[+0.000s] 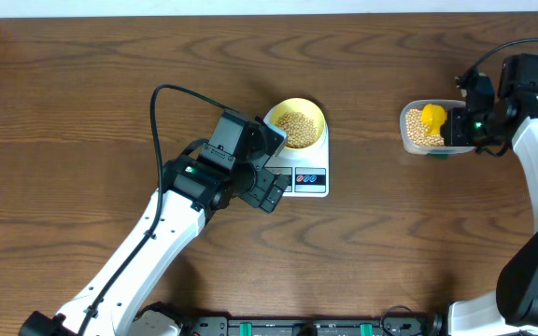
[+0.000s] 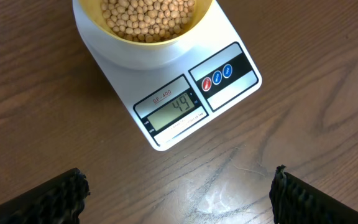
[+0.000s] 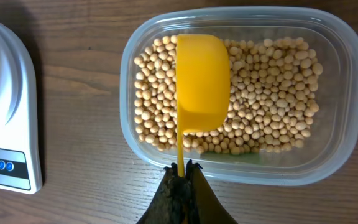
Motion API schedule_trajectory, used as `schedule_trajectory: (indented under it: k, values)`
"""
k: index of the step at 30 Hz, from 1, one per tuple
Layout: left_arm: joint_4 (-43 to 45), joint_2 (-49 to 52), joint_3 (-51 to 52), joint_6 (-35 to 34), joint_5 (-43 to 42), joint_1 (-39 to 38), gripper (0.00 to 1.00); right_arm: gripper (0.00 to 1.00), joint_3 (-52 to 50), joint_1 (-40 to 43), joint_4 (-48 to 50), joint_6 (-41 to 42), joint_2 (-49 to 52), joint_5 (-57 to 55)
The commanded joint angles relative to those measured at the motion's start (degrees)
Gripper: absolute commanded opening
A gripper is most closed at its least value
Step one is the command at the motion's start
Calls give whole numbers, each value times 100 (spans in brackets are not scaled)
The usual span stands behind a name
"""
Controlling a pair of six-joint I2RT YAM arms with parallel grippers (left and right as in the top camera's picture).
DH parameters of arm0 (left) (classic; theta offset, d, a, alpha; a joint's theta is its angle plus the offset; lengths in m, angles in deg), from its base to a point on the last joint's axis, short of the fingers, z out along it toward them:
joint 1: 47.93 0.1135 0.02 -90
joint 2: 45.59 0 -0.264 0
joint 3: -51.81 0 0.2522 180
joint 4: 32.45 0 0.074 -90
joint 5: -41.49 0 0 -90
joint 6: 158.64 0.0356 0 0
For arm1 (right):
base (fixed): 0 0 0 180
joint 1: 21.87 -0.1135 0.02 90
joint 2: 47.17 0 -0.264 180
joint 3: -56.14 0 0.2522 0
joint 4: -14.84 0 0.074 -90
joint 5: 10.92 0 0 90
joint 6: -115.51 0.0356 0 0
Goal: Scoop item into bowl and weigh 50g on scale
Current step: 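Dip the scoop into the tub soybeans and lift it with the right gripper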
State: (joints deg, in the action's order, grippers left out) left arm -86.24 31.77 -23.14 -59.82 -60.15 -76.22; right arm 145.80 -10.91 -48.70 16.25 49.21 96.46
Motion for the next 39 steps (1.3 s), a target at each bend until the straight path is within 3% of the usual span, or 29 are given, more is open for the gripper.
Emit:
schedule_trajectory:
  k: [1, 12, 22, 39]
  values:
    - [0, 11, 76, -35, 59, -2, 96, 1, -2, -57, 28, 70, 31, 118]
    - [0, 13, 76, -35, 59, -2, 96, 1, -2, -52, 15, 518, 31, 920]
    - [0, 11, 76, -35, 59, -2, 96, 1, -2, -42, -39, 522, 31, 914]
    - [0, 11, 76, -35, 59, -2, 96, 1, -2, 385, -83, 1255, 31, 953]
